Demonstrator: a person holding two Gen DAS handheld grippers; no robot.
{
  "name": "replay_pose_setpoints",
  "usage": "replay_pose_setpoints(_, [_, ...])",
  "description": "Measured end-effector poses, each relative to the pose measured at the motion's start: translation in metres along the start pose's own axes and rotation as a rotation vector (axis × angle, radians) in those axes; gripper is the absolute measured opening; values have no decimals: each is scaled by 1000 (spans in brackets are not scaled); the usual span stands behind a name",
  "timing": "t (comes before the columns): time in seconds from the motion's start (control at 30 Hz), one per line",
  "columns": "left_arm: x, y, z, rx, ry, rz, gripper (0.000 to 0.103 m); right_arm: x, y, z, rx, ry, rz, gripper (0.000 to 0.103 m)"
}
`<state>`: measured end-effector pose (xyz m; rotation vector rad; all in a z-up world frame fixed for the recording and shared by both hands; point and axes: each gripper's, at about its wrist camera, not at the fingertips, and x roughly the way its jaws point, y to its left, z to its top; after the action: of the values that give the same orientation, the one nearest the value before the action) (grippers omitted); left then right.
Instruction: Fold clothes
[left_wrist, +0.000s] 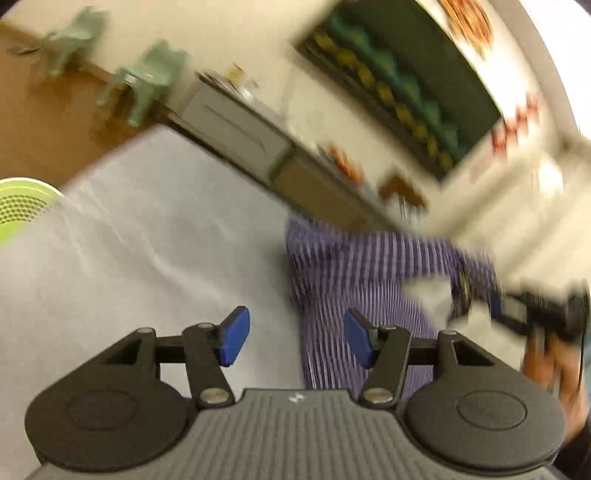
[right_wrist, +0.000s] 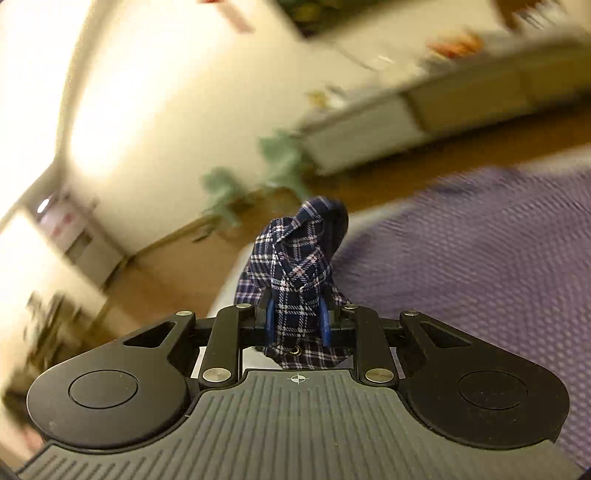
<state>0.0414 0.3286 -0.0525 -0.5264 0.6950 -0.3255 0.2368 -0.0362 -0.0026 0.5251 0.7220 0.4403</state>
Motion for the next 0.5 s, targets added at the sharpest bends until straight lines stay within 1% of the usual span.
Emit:
replay_pose_setpoints(0.07, [15,-22,-38,42,58,43,56,-1,-23,1,16,23,-40,23])
replay_pose_setpoints(0.13, [27,-37,-75,55,103,89,56,2,-36,4,13,40,-57,23])
replay_pose_setpoints(0.23, [26,-53,-111,55,98,163,55,10,-29,13,-46,59,-68,23])
replay_pose_setpoints(0.27, [25,-58,-122,55,94,187,55,7,-22,20,-71,51,-57,23])
replay_pose_setpoints(0.33, [16,-69,-138,59,80,225,55,-15,-8,39,-95,-18,11,23])
replay_pose_setpoints(0.37, [11,-74,-145,60,73,233,55,-36,-4,51,-100,-76,49,23])
replay_pose_setpoints(0.4, [7,-78,-153,60,67,235,55,-57,-2,60,-102,-133,67,23])
replay_pose_setpoints(0.43, [3,-83,-161,60,66,238,55,-74,-8,68,-99,-179,63,23])
replay_pose_setpoints(0.5, [-3,-94,-175,80,59,256,55,-97,-29,78,-102,-223,-23,23])
